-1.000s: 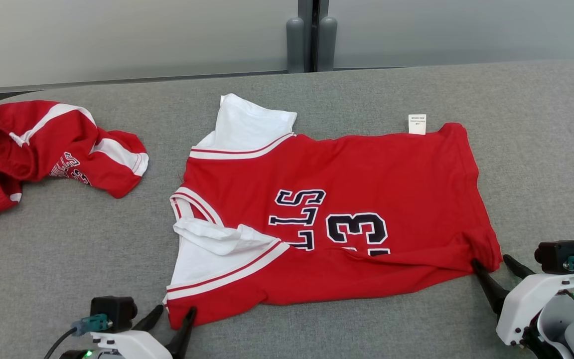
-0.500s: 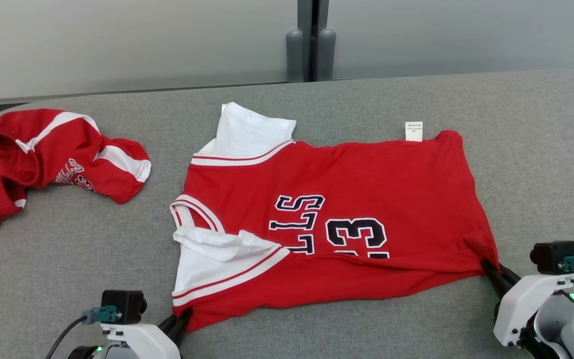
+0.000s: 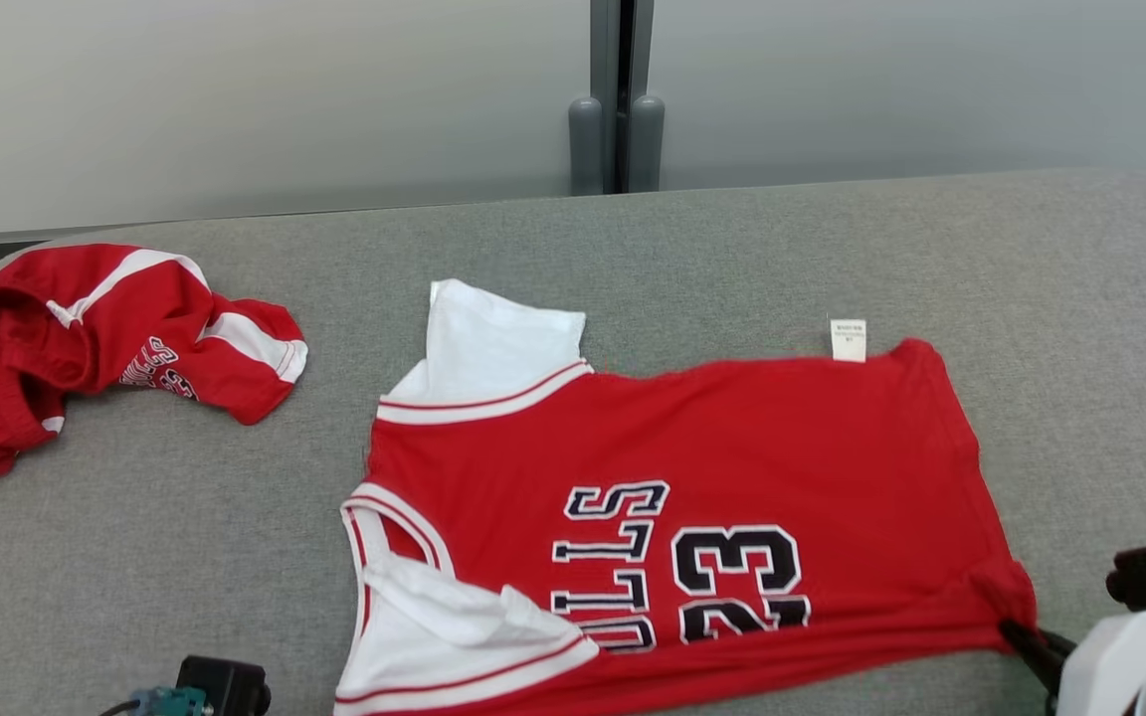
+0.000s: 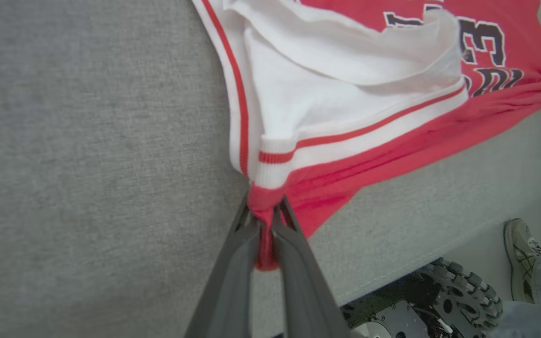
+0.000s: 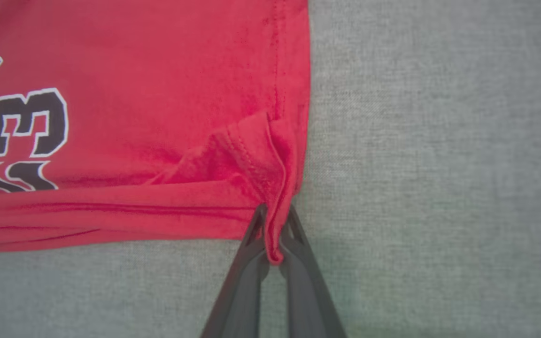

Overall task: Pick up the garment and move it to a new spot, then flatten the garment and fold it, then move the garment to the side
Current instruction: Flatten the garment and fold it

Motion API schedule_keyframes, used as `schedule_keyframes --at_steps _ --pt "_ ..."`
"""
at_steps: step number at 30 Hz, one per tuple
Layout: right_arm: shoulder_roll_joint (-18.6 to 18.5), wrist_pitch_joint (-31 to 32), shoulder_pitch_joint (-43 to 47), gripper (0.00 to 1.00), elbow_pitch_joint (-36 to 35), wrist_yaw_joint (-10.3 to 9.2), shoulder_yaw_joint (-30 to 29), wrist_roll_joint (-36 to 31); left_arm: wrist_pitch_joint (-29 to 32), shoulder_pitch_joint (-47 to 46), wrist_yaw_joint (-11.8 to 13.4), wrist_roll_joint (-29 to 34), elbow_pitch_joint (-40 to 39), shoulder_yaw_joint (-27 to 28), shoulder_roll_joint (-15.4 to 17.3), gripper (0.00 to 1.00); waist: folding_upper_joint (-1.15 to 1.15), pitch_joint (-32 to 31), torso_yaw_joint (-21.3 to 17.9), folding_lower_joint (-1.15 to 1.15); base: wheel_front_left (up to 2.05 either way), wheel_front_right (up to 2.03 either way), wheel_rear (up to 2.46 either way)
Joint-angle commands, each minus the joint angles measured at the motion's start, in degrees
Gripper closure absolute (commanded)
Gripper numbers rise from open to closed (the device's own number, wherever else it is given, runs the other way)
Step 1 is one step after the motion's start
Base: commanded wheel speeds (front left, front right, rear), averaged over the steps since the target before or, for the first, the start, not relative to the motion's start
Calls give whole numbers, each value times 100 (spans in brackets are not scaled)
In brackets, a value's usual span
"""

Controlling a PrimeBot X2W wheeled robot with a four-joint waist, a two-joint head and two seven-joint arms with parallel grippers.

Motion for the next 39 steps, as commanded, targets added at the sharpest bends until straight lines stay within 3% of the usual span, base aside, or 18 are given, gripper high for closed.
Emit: schedule_keyframes --at_steps 1,8,9,10,11,16,22,29,39 --pt "-97 94 147 100 -8 -15 -57 28 20 82 63 -37 -24 43 95 100 0 -3 1 0 0 0 0" --pt "11 1189 931 100 -627 -17 -843 63 234 486 341 -180 -476 107 316 100 0 -76 -17 0 0 0 0" --pt "67 1297 1009 59 -718 -17 -979 -5 276 524 370 -176 -471 93 339 100 0 -86 -26 0 0 0 0" --pt "140 1363 1065 0 -830 -17 -1099 -79 330 543 398 -166 -450 60 363 68 0 -95 -37 0 0 0 0" --pt "226 1392 1113 0 -955 -17 -1218 -165 370 548 402 -146 -443 30 382 0 0 -100 -48 0 0 0 0" --pt "610 1346 1279 0 -1607 -12 -1566 -468 230 388 394 -43 -493 89 388 0 0 -107 -88 0 0 0 0" --pt "801 1035 1221 0 -2243 -11 -1889 -749 -115 -22 358 253 -619 287 461 0 0 -42 -150 0 0 0 0" --pt "1103 522 486 0 -2156 -9 -2013 -1129 -142 -1194 149 710 -563 308 436 0 0 361 -259 0 0 0 0" --pt "1261 410 -1149 0 -1180 -9 -2060 -1223 930 -3573 -697 589 663 84 124 0 0 1311 -420 0 0 0 0"
